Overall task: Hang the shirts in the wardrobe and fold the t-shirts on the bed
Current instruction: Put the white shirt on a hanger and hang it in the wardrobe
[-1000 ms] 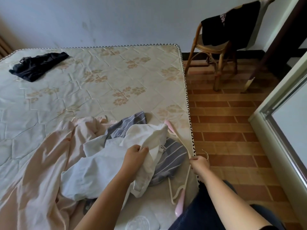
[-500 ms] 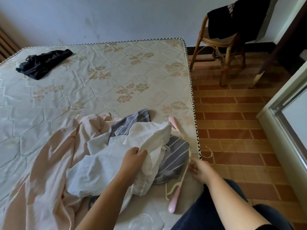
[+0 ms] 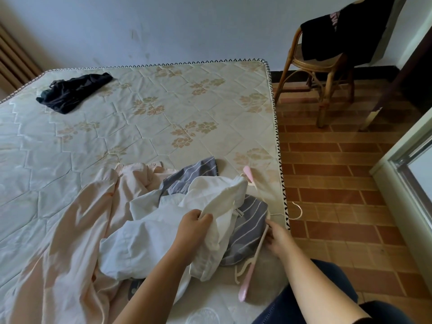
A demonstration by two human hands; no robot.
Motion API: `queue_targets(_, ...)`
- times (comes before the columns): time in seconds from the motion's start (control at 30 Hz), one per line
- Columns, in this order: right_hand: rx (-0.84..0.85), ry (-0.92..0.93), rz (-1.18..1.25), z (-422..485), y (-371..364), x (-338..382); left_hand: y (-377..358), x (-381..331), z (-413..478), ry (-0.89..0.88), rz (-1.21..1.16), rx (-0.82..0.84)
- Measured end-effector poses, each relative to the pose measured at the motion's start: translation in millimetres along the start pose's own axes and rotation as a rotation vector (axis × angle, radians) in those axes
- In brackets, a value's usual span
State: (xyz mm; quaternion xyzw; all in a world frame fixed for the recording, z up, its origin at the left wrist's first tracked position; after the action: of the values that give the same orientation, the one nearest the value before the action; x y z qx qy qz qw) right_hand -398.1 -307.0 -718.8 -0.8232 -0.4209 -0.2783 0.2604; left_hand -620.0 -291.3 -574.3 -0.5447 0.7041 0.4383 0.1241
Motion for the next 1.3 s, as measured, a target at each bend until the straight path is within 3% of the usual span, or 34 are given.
queue_targets(0.33,-0.09,0.509,-0.314,-12,-21,91,12,-17,2,-0.071,-0.013,-0.025)
queue_targets(0.8,0.203,1.206,-0.681,-144,-109,246,96,-124,-17,-0.414,0.139,-0.243)
queue_targets(1.1,0.161,1.396,-0.729,-176,-119,285,158,-143,1,-0.367,0.151,-0.345)
queue_targets(1.3,0.22,1.372,-0.773,-169,-124,279,175,-118,21,-0.171,-0.182,-0.206)
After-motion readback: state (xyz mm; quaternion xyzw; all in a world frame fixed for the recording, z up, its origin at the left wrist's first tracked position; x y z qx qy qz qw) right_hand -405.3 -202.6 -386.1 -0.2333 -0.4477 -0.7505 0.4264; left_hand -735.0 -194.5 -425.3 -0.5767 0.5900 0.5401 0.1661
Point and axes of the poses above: each hand's wrist, its own z-axis towards the middle knuckle, its own y-axis out of the back of the hand, x = y × z, the point moved 10 cm from there along z, towards the middle knuckle, and after that the axes turned 12 degrees about y, right-handed, at the moved point
